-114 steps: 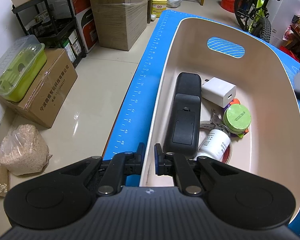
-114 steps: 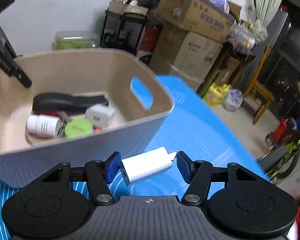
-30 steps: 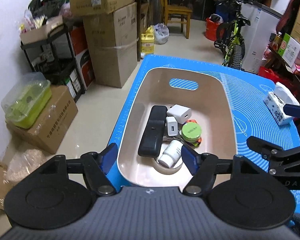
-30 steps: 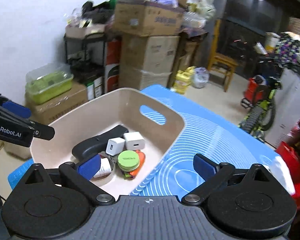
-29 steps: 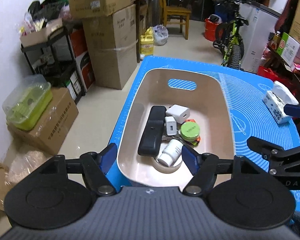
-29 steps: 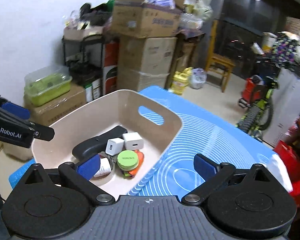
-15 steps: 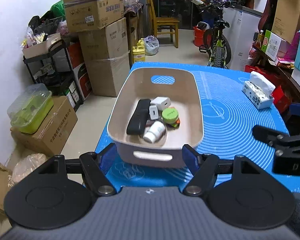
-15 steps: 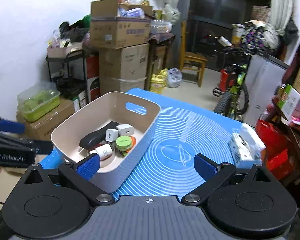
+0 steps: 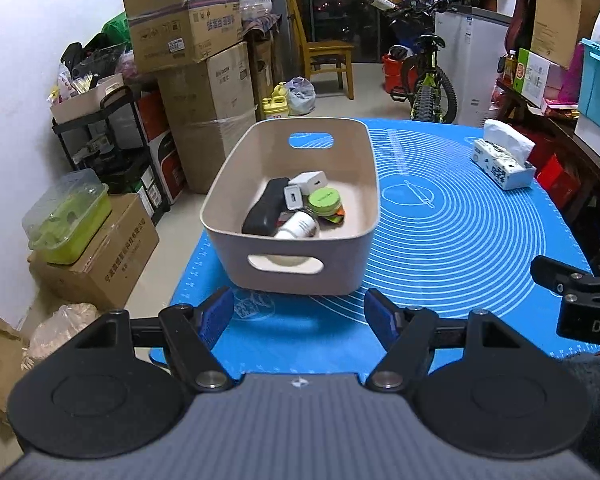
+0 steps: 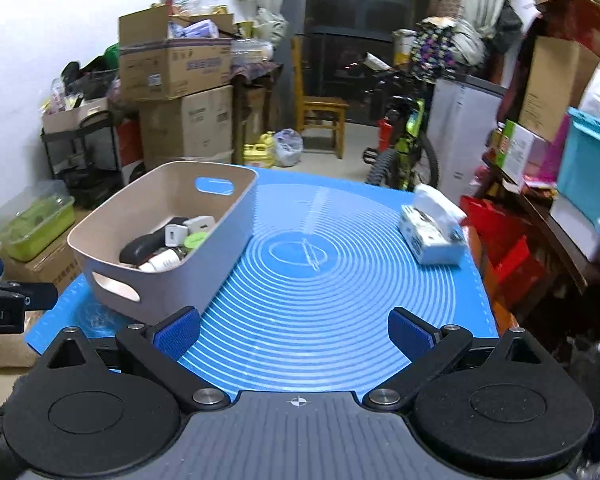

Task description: Organize rigid objects

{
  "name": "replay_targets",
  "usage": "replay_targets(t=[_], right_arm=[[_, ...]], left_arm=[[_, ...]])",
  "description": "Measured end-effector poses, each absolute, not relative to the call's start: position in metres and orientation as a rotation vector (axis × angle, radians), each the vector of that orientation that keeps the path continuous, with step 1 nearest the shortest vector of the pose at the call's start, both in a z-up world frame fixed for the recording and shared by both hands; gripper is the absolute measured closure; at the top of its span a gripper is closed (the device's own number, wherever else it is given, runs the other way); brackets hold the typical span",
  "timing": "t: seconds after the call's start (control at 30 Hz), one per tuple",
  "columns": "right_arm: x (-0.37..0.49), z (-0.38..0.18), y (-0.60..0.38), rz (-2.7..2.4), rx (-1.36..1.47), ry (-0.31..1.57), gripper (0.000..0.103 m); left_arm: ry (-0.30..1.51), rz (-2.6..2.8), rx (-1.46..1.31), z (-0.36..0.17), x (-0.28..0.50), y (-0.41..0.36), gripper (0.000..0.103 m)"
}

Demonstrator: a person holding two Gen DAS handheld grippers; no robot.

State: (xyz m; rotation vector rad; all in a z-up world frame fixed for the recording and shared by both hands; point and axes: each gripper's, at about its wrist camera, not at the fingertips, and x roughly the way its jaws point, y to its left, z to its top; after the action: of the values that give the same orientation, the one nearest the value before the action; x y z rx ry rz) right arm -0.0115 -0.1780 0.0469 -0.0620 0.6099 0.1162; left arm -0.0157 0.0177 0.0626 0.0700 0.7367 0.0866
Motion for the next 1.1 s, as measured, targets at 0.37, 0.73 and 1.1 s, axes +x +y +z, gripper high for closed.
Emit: replay_targets(t=[0.37,0.73,1.1], right_arm=[[-0.038,0.032,-0.197,0.104,-0.051,0.568,0.003],[-0.051,0.026,-0.176,0.161,-0.133,0.506,0.003],[-0.046,0.025,-0.176,0.18,-0.101,0.516,0.003]], left_arm=[[0.75,0.092,0.076,0.031,-0.034,0.002,0.031],[0.745,0.108,0.039,0.019,-0.036,0.003,0.031],[0.741,0.105,0.032,0.019,-0.035,0.004,0.031]])
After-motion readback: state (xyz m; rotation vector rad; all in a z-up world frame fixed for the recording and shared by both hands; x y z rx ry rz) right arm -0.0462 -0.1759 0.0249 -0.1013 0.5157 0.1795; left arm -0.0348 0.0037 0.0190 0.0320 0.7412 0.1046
